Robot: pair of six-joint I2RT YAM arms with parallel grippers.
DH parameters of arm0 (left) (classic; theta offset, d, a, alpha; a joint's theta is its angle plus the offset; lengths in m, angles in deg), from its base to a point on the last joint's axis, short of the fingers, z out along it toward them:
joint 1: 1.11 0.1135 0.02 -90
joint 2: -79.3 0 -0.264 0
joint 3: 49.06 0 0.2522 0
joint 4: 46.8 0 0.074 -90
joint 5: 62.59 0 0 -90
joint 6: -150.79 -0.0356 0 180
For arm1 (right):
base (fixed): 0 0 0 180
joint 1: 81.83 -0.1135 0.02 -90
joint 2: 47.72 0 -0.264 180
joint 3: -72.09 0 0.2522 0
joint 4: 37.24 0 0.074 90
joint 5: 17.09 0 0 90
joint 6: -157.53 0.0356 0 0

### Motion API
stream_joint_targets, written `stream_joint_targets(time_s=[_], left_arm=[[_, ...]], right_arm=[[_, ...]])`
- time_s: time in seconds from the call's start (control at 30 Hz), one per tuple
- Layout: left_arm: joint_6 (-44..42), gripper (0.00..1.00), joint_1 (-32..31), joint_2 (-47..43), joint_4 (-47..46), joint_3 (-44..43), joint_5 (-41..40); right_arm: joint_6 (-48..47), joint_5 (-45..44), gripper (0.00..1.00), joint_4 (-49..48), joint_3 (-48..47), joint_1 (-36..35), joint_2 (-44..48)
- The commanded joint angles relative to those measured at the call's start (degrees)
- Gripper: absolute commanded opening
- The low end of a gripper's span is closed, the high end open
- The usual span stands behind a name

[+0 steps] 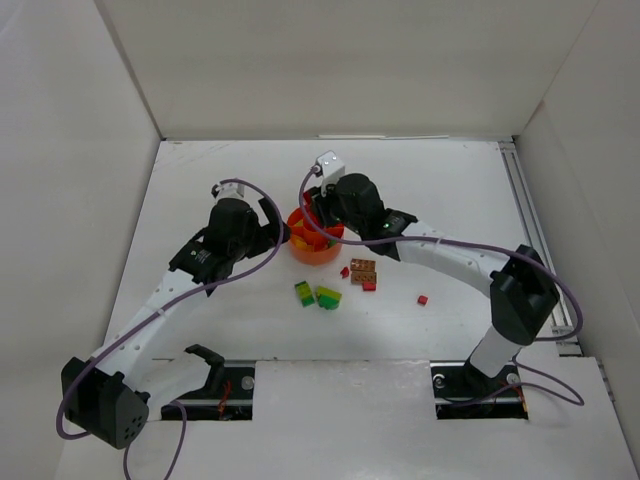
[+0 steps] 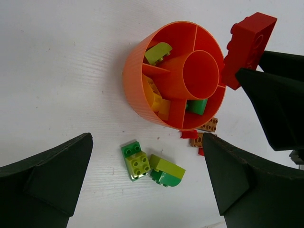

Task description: Sort the legos into containers by color

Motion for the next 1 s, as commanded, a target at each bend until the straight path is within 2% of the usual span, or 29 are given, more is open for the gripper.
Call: stream_joint_targets(time_s=[0.0, 0.53, 0.57, 0.77, 0.97], left_arm=[[0.4, 1.00, -0.2, -0.6, 0.3, -2.4, -1.3], [0.9, 1.00, -0.2, -2.4, 0.3, -0.3, -1.9], [0.9, 1.00, -0.2, -3.0, 0.3, -0.3, -1.9], [0.9, 1.00, -0.2, -3.6, 0.3, -0.3, -1.9], [0.9, 1.00, -0.2, -3.6, 0.8, -0.3, -1.9]], right_arm=[[-1.1, 0.7, 0.29, -4.0, -3.1, -1.4, -0.8], [1.4, -1.6, 0.39, -4.0, -1.6, -1.4, -4.6], [1.4, -1.6, 0.44, -4.0, -1.6, -1.4, -4.6], [1.4, -1.6, 0.58, -4.0, -0.5, -1.4, -4.6], [1.9, -1.6, 0.61, -4.0, 0.6, -1.4, -4.0]])
